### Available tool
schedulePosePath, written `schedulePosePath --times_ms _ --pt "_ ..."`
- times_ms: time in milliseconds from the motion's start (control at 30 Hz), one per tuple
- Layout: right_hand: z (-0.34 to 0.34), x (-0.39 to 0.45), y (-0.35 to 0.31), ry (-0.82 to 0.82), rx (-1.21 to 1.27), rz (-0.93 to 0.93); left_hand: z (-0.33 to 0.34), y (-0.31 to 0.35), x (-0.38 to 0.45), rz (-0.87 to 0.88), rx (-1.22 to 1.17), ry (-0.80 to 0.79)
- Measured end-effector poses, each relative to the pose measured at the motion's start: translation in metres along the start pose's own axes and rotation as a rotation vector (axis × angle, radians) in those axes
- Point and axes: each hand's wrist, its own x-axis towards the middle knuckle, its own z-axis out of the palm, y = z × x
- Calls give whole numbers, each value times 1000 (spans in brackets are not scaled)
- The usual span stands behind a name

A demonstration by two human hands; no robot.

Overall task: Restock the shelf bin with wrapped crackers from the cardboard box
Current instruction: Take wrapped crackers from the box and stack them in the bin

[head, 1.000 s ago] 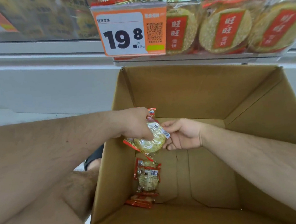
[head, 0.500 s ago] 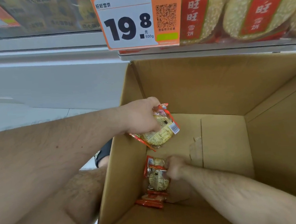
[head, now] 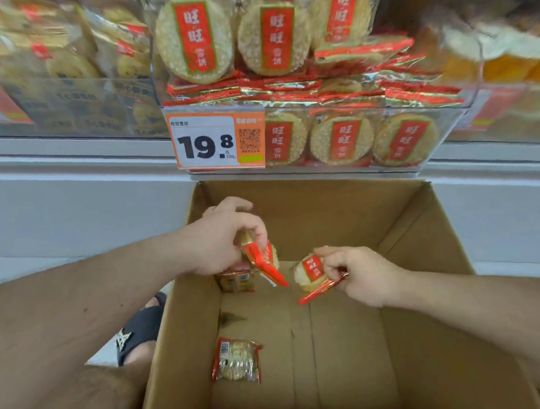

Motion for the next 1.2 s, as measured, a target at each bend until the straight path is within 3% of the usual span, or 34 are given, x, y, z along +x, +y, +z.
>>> schedulePosePath --times_ms 267,400,600,800,1033,1100,1200 --pt "-71 -74 -28 338 125 -115 -22 30 -11 323 -86 287" --pt "-82 -91 -41 542 280 -218 -32 51 -24 410 -199 339" --pt "-85 -89 -63 739 405 -335 -35 71 -37 403 -536 248" --pt "-83 -76 -87 775 186 -463 -27 88 -22 260 -896 479" --pt "-87 -70 -105 683 159 -410 -23 105 -15 191 -913 542" --pt "-91 -69 -108 742 244 -374 -26 103 -15 181 -894 568" --pt "-98 -66 -111 863 451 -171 -31 100 -16 204 -783 572"
